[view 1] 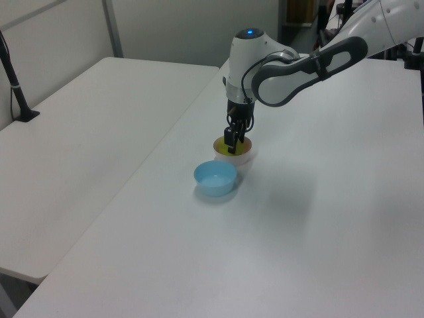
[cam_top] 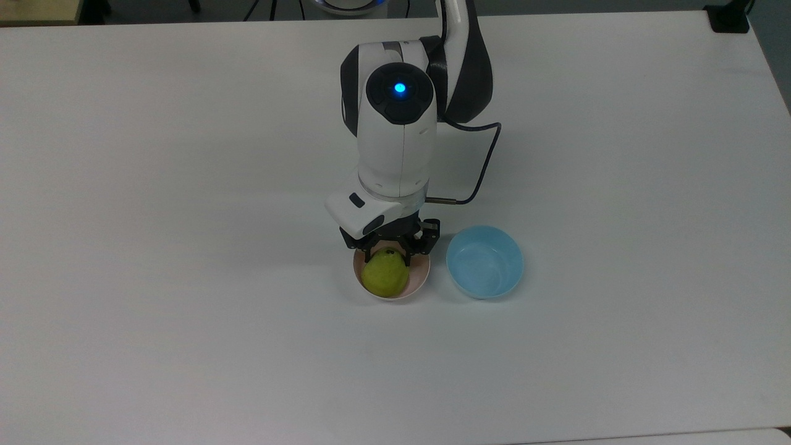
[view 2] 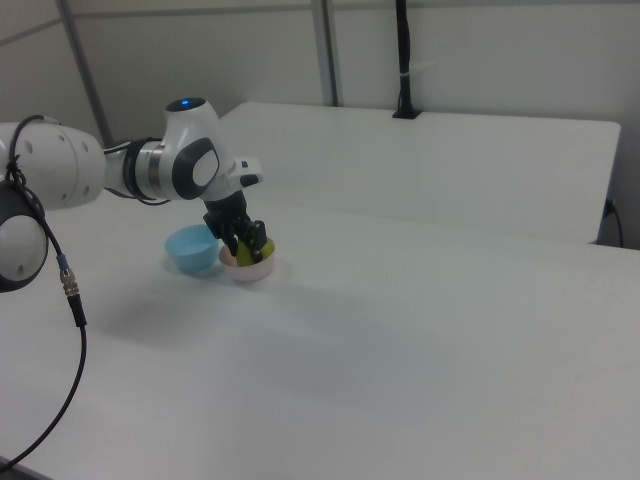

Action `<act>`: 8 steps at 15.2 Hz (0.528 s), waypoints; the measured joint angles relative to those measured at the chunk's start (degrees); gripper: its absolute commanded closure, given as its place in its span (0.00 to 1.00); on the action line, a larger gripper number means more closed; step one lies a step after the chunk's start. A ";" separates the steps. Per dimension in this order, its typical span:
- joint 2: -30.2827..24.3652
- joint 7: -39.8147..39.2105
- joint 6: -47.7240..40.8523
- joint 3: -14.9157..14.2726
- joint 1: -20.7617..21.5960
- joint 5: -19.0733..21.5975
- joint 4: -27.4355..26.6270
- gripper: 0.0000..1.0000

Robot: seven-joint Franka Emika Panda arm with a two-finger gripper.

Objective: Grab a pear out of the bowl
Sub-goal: 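Lower the gripper onto the green pear and close on it, then lift the green pear out of the pink bowl and carry it aside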

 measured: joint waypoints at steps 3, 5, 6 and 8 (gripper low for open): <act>-0.02 0.50 0.00 0.00 0.03 -0.11 0.26 0.58; -0.52 0.72 0.00 -0.01 0.02 -0.11 1.08 0.58; -1.71 0.80 0.00 -0.05 0.00 -0.11 1.69 0.58; -4.79 0.81 -1.40 -0.16 -0.11 -0.11 1.82 0.58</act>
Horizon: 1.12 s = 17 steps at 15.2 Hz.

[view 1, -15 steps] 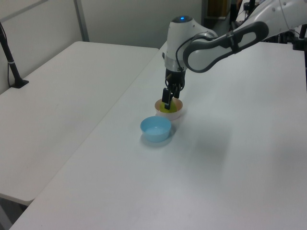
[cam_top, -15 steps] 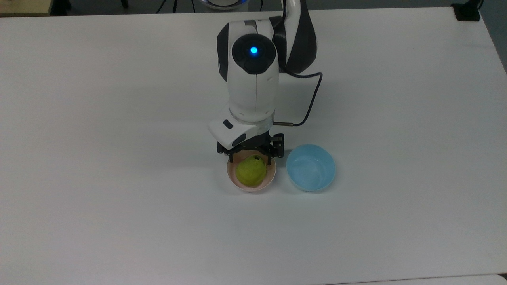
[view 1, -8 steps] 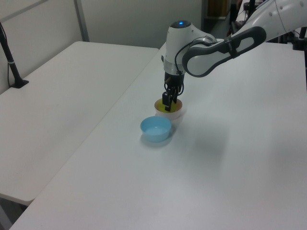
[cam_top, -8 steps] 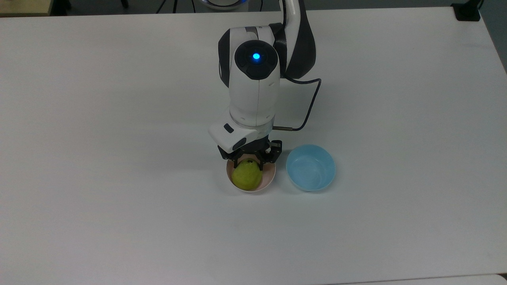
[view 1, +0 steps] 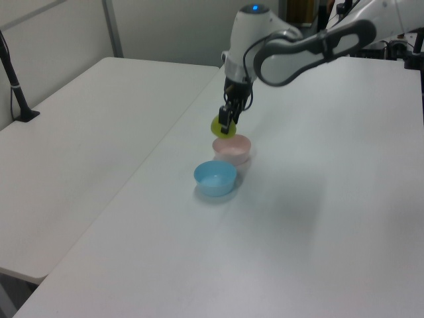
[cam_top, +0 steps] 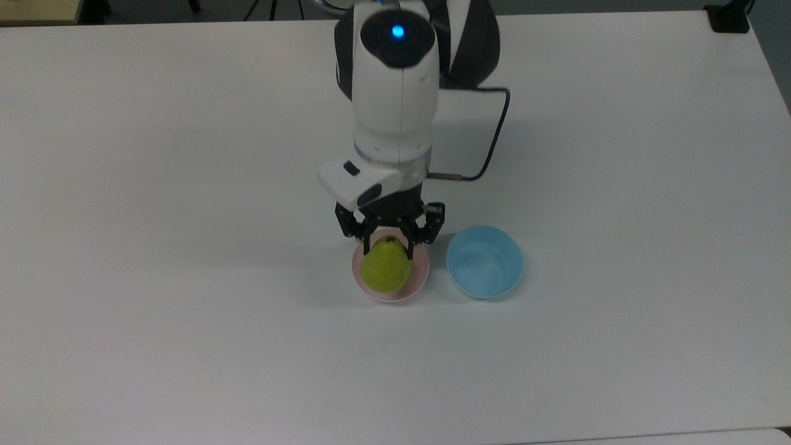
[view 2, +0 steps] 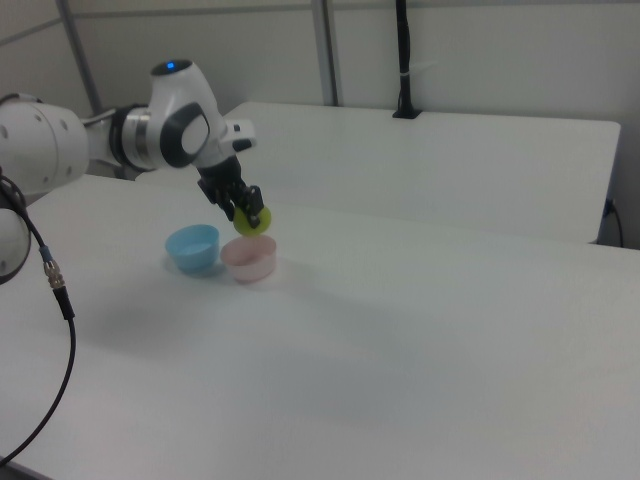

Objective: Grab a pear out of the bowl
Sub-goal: 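Lift the green pear out of the pink bowl and carry it aside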

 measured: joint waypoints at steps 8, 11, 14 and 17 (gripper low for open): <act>-10.96 -9.67 -19.54 -0.81 -4.57 -0.02 -3.00 0.57; -12.57 -12.99 -20.05 -0.86 -7.88 -0.02 -6.36 0.57; -12.14 -15.09 -20.03 -0.86 -9.50 -0.03 -10.34 0.57; -10.38 -15.35 -18.41 -0.79 -9.51 -0.05 -12.11 0.53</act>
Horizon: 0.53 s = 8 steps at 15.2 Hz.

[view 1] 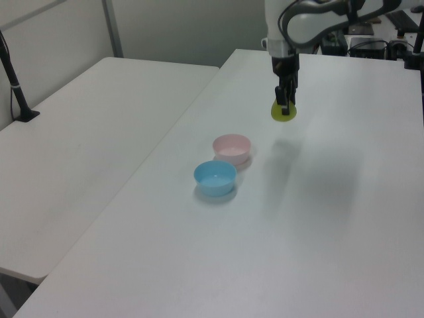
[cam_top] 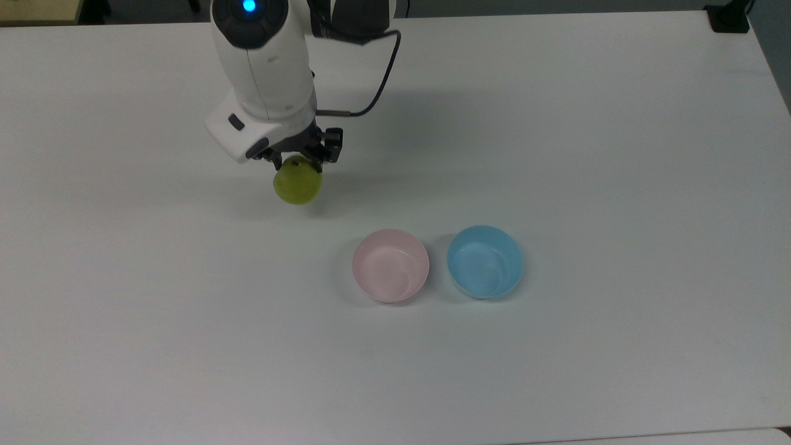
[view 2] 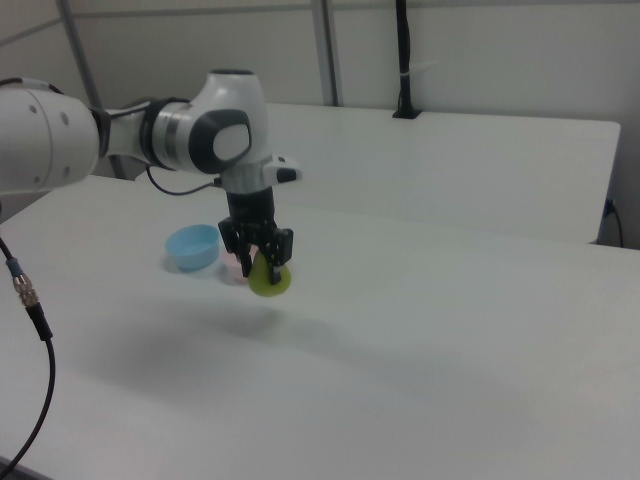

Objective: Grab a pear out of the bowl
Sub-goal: 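Lift the green pear out of the pink bowl and carry it aside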

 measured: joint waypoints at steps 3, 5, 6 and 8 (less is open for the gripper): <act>2.43 0.00 1.82 0.02 0.01 -0.01 -0.21 0.48; 3.99 0.00 3.33 0.03 0.02 -0.01 -0.23 0.38; 4.64 0.00 3.98 0.04 0.05 -0.02 -0.23 0.26; 5.35 0.00 4.38 0.04 0.10 -0.64 -0.22 0.00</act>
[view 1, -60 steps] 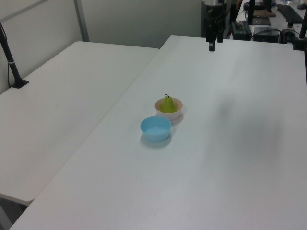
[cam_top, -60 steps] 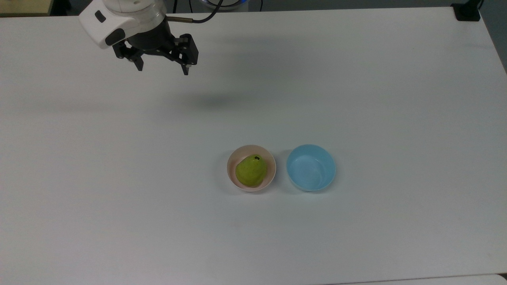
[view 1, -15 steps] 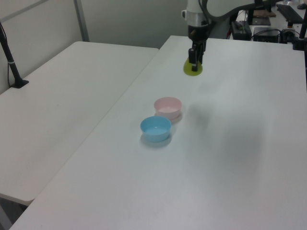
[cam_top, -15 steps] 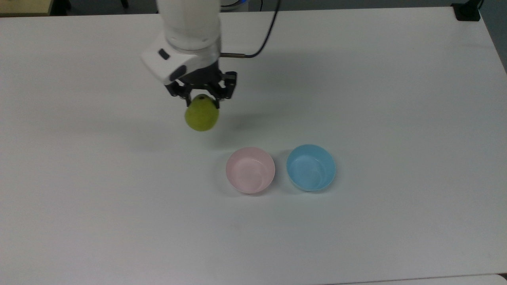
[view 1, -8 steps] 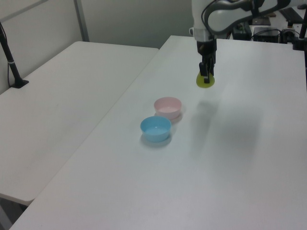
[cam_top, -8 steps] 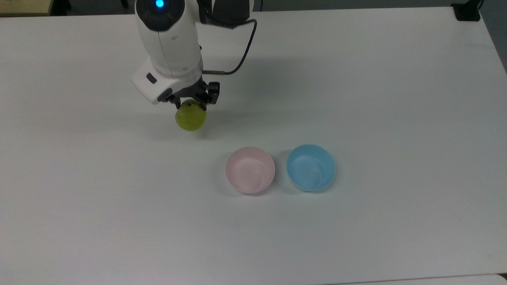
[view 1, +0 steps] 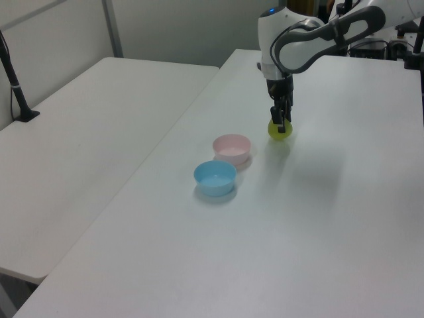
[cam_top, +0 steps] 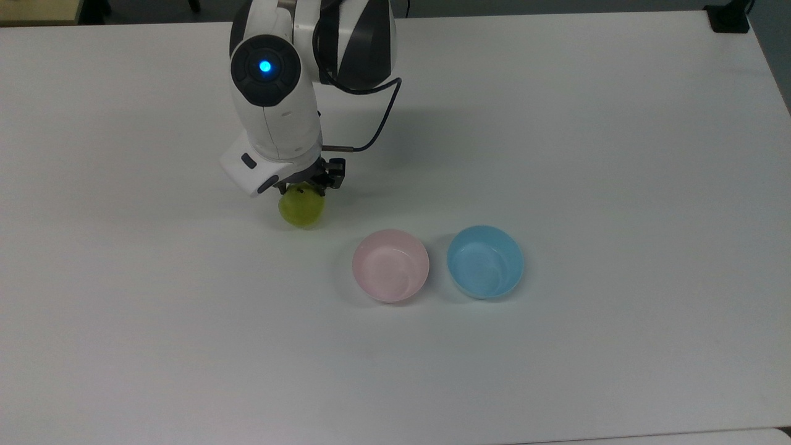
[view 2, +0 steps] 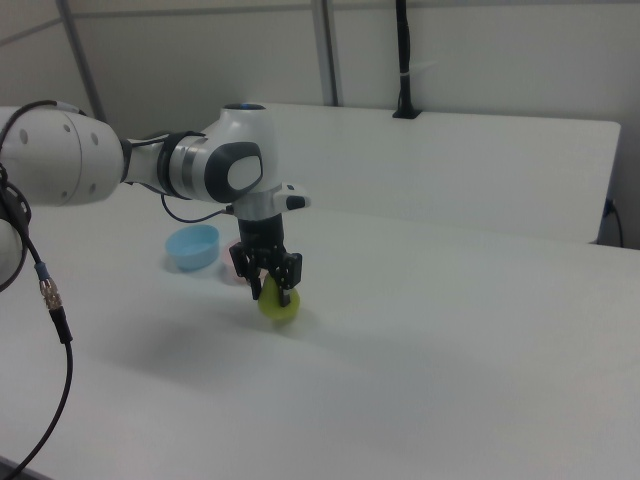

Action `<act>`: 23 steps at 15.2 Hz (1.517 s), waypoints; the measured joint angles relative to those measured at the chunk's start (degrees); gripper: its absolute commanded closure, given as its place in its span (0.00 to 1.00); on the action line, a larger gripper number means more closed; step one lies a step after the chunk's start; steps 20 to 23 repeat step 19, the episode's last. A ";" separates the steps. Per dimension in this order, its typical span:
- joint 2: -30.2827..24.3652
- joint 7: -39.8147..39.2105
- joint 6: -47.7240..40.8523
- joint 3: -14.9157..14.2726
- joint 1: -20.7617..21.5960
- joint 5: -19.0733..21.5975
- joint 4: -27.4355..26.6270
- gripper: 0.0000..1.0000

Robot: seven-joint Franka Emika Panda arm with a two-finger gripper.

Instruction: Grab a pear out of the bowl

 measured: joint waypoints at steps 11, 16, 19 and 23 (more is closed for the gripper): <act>-6.05 1.10 -7.52 -0.02 0.03 -2.00 3.71 0.00; -12.31 4.20 -14.26 0.06 0.49 -2.00 5.56 0.00; -12.97 7.05 -15.01 0.29 0.96 -2.00 5.49 0.00; -12.97 7.05 -15.01 0.29 0.96 -2.00 5.49 0.00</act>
